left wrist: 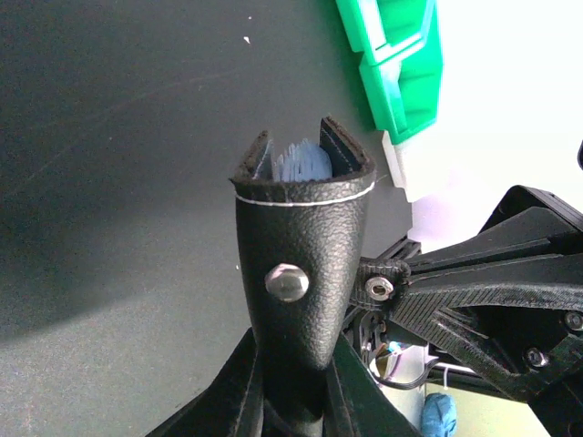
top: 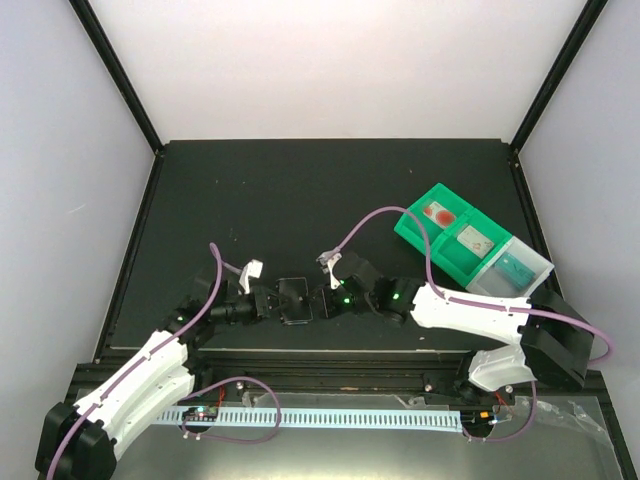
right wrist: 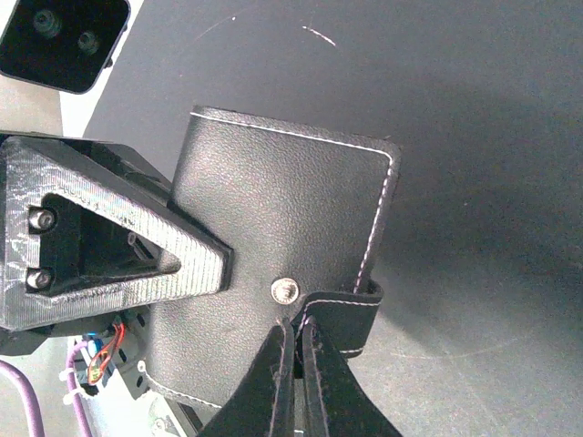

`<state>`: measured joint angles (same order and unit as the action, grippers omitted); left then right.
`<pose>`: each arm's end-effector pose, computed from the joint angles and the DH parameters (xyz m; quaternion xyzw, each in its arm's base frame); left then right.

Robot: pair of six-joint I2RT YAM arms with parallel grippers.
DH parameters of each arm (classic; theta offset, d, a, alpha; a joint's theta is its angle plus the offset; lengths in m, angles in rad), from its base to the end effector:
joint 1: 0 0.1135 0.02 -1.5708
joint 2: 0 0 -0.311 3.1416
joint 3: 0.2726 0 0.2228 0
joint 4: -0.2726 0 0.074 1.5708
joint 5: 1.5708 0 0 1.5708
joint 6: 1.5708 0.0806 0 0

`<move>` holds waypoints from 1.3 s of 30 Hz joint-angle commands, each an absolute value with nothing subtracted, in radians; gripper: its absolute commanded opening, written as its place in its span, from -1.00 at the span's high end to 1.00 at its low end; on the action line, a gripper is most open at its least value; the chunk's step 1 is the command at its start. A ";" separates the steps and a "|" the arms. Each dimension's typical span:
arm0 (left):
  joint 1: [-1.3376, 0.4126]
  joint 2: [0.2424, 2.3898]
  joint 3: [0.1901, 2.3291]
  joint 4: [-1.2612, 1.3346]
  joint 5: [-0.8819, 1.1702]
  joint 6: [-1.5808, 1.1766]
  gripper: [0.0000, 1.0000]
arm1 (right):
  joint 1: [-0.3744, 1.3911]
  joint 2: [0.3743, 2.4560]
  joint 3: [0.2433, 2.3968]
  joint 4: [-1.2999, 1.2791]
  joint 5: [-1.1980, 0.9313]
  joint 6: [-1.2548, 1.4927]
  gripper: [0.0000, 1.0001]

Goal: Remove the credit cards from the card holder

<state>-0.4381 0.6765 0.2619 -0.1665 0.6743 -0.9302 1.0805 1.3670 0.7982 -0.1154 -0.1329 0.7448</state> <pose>0.0806 -0.0933 0.2015 -0.0499 0.8437 -0.5088 0.1633 0.1269 0.2603 0.2558 -0.1787 0.8839 0.3753 0.2143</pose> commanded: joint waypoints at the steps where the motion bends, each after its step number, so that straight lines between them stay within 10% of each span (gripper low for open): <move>1: -0.440 0.673 0.279 -0.161 0.661 -0.913 0.96 | 1.086 1.337 0.786 -0.087 -0.107 0.755 0.98; 5: -0.439 0.685 0.271 -0.155 0.638 -0.913 0.59 | 1.086 1.352 0.775 -0.076 -0.101 0.747 0.98; 19: -0.441 0.979 0.275 -0.123 0.586 -0.783 0.23 | 1.081 1.450 0.675 -0.021 0.004 0.763 0.98; 39: -0.442 0.790 0.303 -0.252 0.598 -0.752 -0.53 | 1.081 1.306 0.665 0.099 -0.163 0.831 0.98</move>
<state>-0.4381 0.8192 0.2764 -0.2325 0.5777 -0.7647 1.0801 1.3281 0.6586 -0.0055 -0.0963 0.7929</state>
